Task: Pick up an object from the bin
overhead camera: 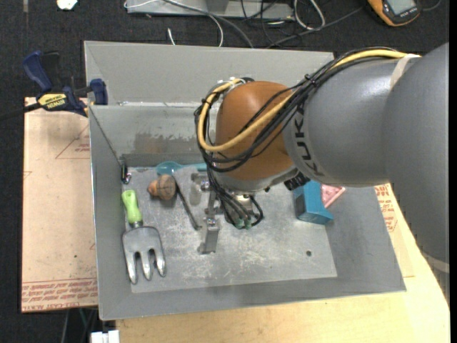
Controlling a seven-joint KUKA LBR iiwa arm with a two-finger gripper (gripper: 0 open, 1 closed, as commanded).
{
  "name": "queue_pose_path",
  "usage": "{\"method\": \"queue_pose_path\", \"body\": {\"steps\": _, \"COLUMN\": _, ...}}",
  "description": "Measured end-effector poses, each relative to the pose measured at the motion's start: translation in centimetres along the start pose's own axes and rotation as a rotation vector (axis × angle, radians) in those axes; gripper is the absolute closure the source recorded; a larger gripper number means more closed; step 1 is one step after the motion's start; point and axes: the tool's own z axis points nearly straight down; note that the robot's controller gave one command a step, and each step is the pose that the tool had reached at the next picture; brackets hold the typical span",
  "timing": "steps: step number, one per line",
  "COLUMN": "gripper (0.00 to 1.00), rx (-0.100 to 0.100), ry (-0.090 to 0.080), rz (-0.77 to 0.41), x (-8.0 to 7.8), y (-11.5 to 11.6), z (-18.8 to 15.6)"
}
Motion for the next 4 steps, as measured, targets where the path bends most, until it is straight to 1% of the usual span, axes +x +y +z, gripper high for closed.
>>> {"method": "queue_pose_path", "body": {"steps": 1, "gripper": 0.0, "rx": -0.001, "ry": -0.007, "rz": 0.004, "x": -0.2, "y": -0.1, "z": -0.5}}
{"method": "queue_pose_path", "body": {"steps": 2, "gripper": 0.0, "rx": -0.002, "ry": -0.012, "rz": -0.065, "x": -3.8, "y": 0.8, "z": 3.2}}
{"method": "queue_pose_path", "body": {"steps": 3, "gripper": 0.0, "rx": -0.003, "ry": -0.009, "rz": -0.003, "x": -6.0, "y": 0.6, "z": 4.4}}
{"method": "queue_pose_path", "body": {"steps": 4, "gripper": 0.0, "rx": -0.002, "ry": -0.013, "rz": -0.148, "x": -9.6, "y": 3.1, "z": 4.3}}
